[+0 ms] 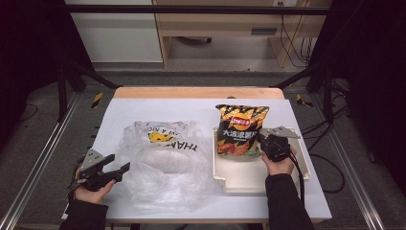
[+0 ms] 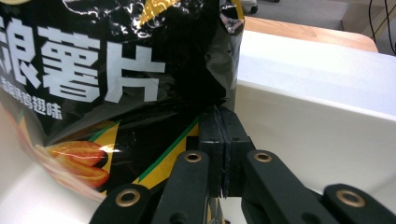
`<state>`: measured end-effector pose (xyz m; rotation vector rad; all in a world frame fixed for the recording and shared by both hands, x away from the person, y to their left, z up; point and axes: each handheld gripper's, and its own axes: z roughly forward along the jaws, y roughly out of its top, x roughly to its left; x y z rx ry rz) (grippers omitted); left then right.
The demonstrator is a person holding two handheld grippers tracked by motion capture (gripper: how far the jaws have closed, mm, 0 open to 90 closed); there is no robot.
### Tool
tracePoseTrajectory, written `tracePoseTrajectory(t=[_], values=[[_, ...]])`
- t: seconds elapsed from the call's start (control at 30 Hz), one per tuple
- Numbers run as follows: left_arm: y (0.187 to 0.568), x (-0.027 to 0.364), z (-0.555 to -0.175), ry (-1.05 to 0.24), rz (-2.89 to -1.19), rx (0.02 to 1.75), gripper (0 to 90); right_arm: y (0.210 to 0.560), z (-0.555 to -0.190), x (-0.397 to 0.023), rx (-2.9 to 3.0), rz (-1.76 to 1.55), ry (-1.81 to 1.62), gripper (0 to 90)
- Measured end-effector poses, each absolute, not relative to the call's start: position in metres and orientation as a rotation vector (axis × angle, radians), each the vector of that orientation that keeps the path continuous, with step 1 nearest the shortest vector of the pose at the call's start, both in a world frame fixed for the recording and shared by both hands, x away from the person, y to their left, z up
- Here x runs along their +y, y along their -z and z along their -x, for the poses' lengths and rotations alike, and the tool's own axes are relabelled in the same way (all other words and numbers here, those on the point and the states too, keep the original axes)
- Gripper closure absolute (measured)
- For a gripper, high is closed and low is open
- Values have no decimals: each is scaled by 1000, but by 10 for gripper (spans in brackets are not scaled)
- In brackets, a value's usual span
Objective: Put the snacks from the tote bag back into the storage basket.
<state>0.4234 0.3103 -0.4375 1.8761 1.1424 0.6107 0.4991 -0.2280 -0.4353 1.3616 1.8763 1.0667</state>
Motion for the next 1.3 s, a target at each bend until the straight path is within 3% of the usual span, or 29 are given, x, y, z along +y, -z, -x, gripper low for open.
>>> tracePoseTrajectory(t=[0.3, 0.47, 0.8, 0.97, 1.13, 1.3], values=[[436, 312, -422, -605, -1858, 1139, 296, 430, -493, -231, 1853, -1338, -1076, 811], [435, 312, -421, -605, -1849, 1129, 290, 424, -481, -231, 1833, -1294, -1091, 708], [433, 312, -418, -611, -1835, 1114, 230, 410, -445, -229, 1822, -1193, -1123, 328], [434, 312, -418, -609, -1836, 1113, 198, 412, -430, -236, 1828, -1196, -1133, 189], [434, 311, -418, -610, -1840, 1112, 194, 414, -416, -239, 1839, -1211, -1152, 119], [434, 312, -418, -608, -1838, 1110, 194, 416, -407, -239, 1849, -1218, -1153, 113]])
